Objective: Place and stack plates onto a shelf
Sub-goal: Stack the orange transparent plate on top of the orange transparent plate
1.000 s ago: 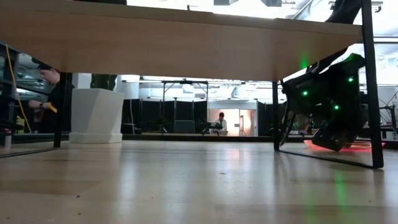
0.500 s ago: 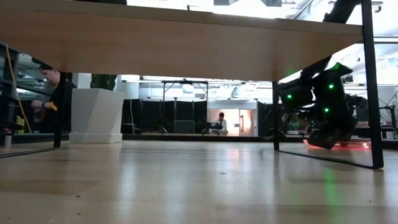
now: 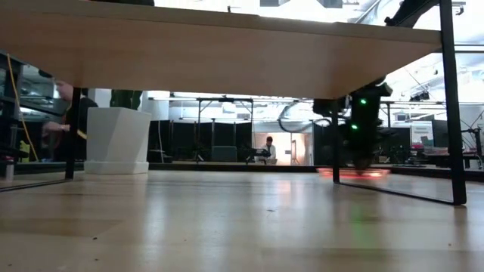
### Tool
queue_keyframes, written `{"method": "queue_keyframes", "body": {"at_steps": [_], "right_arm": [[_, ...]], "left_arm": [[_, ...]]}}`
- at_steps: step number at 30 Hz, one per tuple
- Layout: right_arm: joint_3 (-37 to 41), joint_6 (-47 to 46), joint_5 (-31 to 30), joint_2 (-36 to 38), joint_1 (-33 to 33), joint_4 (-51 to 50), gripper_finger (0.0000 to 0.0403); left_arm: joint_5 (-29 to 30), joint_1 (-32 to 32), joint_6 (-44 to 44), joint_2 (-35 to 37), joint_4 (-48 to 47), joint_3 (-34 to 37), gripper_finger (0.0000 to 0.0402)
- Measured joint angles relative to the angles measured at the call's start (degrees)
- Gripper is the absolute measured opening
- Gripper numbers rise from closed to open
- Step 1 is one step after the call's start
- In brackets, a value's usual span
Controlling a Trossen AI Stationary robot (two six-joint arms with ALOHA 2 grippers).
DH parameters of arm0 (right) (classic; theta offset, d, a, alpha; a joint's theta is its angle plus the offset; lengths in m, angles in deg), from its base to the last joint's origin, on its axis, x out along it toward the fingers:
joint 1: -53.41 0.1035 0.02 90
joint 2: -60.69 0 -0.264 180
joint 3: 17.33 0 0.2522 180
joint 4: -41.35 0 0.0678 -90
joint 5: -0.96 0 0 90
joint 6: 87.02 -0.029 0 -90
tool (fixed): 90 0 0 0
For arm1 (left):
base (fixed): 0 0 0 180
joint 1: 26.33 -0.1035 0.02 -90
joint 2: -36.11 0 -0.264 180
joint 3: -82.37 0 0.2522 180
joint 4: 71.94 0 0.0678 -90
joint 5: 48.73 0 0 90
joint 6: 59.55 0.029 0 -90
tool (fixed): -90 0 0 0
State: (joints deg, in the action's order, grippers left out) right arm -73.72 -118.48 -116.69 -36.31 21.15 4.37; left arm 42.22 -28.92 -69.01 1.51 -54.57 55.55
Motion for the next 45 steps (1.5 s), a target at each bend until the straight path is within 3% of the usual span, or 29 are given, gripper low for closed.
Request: {"method": "queue_keyframes", "body": {"at_steps": [6, 11, 16, 23, 31, 38, 45], "right_arm": [[-4.6, 3.4, 6.4, -0.4, -0.1, 2.6, 0.0], [-9.6, 5.0, 4.3, 1.7, -0.1, -3.4, 0.0], [-10.4, 5.0, 2.6, 9.1, 0.0, -11.0, 0.0], [3.1, 2.9, 3.1, 29.0, 2.1, -8.2, 0.0], [24.1, -6.2, 3.8, 53.8, 4.0, 13.5, 0.0], [34.3, -14.0, 4.1, 57.3, 2.4, 21.3, 0.0011], [38.1, -21.2, -0.6, 56.7, 1.1, 23.7, 0.0095]], "left_arm": [[0.0, 0.0, 0.0, 0.0, 0.0, 0.0, 0.0136], [0.0, 0.0, -0.4, 0.0, -0.6, 0.0, 0.0136], [0.0, 0.0, -0.5, 0.0, -1.5, 0.0, 0.0136], [0.0, 0.0, -1.4, 0.0, -1.4, 0.0, 0.0136], [1.1, 0.0, -0.9, 0.0, -1.1, 0.0, 0.0136], [1.2, 0.0, -0.9, 0.0, -0.9, 0.0, 0.0136], [2.8, 0.0, -0.9, 0.0, -0.8, 0.0, 0.0136]]}}
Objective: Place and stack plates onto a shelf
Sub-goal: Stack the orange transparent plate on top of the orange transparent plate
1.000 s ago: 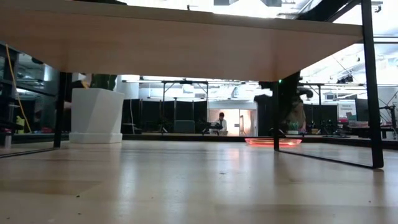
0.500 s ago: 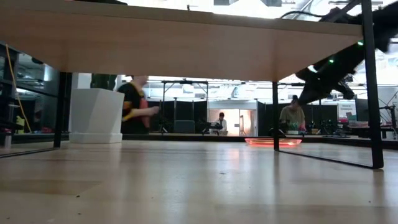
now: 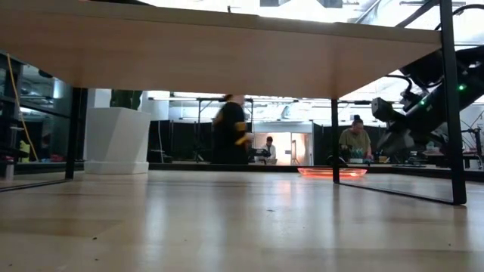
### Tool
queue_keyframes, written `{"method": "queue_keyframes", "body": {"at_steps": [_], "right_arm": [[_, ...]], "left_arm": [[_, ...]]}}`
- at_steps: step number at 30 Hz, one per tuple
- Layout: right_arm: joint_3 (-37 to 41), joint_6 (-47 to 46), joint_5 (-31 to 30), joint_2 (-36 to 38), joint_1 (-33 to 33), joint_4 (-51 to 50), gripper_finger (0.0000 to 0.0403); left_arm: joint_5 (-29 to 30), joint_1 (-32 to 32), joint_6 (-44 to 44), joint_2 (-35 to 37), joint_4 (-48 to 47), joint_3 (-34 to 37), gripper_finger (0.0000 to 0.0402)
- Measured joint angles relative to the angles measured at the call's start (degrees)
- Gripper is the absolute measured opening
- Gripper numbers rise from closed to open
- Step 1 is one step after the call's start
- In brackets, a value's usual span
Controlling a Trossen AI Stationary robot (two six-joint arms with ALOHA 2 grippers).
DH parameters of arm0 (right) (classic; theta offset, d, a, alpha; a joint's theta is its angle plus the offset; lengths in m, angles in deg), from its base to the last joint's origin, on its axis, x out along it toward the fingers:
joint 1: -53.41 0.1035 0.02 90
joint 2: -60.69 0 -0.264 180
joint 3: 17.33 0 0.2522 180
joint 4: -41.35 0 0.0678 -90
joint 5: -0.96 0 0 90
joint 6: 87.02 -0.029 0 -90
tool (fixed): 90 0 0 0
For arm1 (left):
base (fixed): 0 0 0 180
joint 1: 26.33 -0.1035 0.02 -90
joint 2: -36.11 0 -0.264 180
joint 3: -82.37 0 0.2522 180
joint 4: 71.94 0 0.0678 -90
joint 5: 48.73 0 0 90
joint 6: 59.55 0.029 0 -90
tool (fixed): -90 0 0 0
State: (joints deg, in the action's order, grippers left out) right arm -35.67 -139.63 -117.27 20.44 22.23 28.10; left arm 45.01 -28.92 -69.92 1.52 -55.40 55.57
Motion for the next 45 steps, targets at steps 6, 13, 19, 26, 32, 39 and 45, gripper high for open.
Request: {"method": "queue_keyframes", "body": {"at_steps": [6, 13, 19, 26, 32, 39, 45], "right_arm": [[0.6, -3.5, -0.7, -1.9, 0.1, 1.6, 0.0174], [0.6, -9.2, 0.2, -9.5, 0.2, 8.5, 0.0192], [0.6, -9.3, -2.5, -19.6, 2.0, 18.7, 0.0192], [0.6, -11.9, -3.2, -27.4, 2.0, 24.3, 0.0192], [0.6, -13.4, -3.1, -34.5, 2.0, 32.2, 0.0192], [-4.3, -12.1, -3.8, -43.6, 2.0, 33.5, 0.0192], [-10.4, -9.9, -4.0, -51.1, 2.0, 33.3, 0.0192]], "left_arm": [[0.2, 0.0, 0.0, 0.0, 0.0, 0.0, 0.0136], [1.9, 0.0, 0.0, 0.0, 0.0, 0.0, 0.0136], [2.2, 0.0, -0.2, 0.0, 0.0, 0.0, 0.0136], [2.2, 0.0, -0.5, 0.0, -0.8, 0.0, 0.0136], [2.2, 0.0, -0.8, 0.0, -0.9, 0.0, 0.0136], [2.2, 0.0, -1.4, 0.0, -0.9, 0.0, 0.0136], [2.2, 0.0, -1.4, 0.0, -0.9, 0.0, 0.0136]]}}
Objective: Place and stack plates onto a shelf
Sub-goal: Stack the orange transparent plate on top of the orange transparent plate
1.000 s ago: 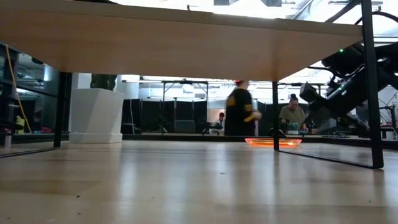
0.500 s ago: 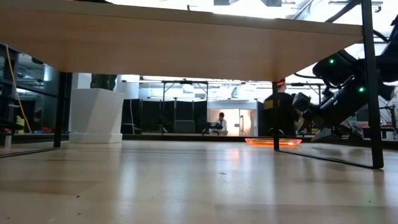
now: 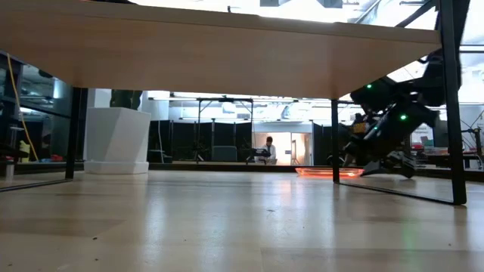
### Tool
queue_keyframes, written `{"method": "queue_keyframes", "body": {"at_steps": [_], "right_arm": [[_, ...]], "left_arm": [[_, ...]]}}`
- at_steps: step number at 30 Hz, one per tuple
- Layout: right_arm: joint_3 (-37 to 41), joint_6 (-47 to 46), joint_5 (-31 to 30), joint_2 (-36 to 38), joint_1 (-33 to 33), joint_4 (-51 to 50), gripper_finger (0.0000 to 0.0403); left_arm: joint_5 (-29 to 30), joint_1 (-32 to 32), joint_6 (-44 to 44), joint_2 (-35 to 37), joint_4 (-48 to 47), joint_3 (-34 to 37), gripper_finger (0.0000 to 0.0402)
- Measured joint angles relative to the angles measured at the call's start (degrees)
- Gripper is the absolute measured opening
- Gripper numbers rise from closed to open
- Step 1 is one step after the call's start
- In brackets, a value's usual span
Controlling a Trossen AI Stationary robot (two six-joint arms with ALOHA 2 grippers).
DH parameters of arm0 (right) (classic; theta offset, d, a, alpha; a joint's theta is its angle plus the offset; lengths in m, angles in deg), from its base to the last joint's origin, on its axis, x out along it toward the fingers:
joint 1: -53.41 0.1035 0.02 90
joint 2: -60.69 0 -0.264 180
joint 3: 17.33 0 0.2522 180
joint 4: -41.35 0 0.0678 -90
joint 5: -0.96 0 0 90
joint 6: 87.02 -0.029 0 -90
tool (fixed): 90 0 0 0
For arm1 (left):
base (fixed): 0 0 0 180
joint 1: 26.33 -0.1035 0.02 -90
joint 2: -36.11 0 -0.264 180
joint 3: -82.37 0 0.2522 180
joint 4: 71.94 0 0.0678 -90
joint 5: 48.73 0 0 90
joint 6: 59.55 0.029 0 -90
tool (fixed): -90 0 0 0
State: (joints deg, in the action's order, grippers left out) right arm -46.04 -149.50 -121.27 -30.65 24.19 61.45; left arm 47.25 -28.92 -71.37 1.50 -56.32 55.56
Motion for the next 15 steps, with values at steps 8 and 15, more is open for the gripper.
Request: {"method": "queue_keyframes", "body": {"at_steps": [8, 15], "right_arm": [[-1.3, 0.4, -2.0, -3.7, 0.1, -0.8, 0.018], [-1.4, 2.2, -1.0, -3.9, 0.1, -1.7, 0.0038]], "left_arm": [[0.0, 0.0, 0.0, 0.0, -0.8, 0.0, 0.0136], [0.0, 0.0, -0.2, 0.0, -1.3, 0.0, 0.0136]]}}
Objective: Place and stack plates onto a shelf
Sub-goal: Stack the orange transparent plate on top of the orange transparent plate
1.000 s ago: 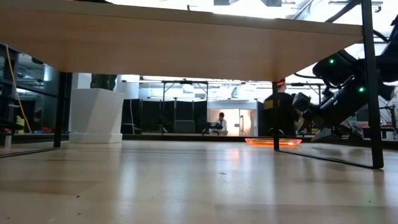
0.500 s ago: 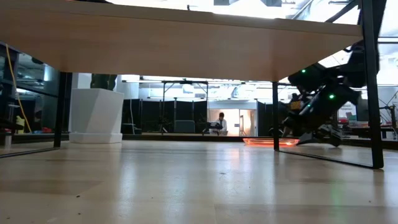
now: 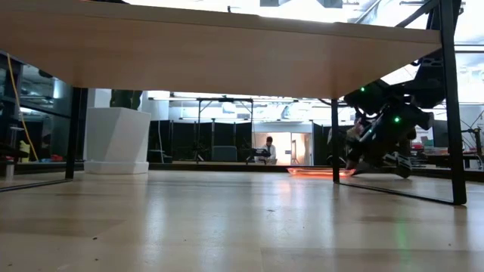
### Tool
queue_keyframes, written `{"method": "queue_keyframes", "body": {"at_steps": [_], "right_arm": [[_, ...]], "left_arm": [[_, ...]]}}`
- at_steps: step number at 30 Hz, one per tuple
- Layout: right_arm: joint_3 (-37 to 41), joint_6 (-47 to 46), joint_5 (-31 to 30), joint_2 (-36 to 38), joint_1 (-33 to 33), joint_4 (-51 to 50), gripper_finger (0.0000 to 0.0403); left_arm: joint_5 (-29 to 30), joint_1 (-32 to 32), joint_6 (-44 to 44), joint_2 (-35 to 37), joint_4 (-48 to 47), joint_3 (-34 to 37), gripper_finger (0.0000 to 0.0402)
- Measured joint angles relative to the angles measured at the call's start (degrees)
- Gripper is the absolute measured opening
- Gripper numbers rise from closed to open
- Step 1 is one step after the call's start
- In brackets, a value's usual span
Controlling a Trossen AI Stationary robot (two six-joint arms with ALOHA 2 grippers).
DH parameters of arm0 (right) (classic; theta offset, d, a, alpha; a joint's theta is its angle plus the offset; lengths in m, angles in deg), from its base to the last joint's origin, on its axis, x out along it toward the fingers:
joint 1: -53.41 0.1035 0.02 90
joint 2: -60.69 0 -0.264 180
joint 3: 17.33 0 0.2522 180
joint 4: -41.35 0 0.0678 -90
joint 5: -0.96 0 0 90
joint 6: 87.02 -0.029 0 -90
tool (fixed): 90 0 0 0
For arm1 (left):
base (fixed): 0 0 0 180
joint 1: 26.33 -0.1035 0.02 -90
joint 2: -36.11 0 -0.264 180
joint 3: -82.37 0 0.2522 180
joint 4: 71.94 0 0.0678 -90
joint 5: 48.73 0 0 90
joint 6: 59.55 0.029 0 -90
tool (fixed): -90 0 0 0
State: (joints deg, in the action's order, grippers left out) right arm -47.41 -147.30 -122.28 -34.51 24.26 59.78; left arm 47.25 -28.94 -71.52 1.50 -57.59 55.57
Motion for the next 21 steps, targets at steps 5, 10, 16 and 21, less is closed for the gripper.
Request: {"method": "queue_keyframes", "body": {"at_steps": [5, 10, 16, 21], "right_arm": [[0.2, 1.4, 2.4, 0.9, -0.4, -0.4, 0.0019], [0.4, 2.1, 6.8, 4.8, -1.2, -1.3, 0.0005], [0.5, 4.1, 13.9, 11.3, -3.3, -2.0, 0.0001], [0.5, 5.0, 16.0, 15.5, -4.0, -2.6, 0.0]], "left_arm": [[0.0, 0.0, 0.0, 0.0, -0.2, 0.0, 0.0136], [0.0, 0.0, -0.1, 0.0, -1.2, 0.0, 0.0136], [-0.6, 0.0, -0.5, 0.0, -1.5, 0.0, 0.0136], [-0.9, 0.0, -1.4, 0.0, -1.6, 0.0, 0.0136]]}}
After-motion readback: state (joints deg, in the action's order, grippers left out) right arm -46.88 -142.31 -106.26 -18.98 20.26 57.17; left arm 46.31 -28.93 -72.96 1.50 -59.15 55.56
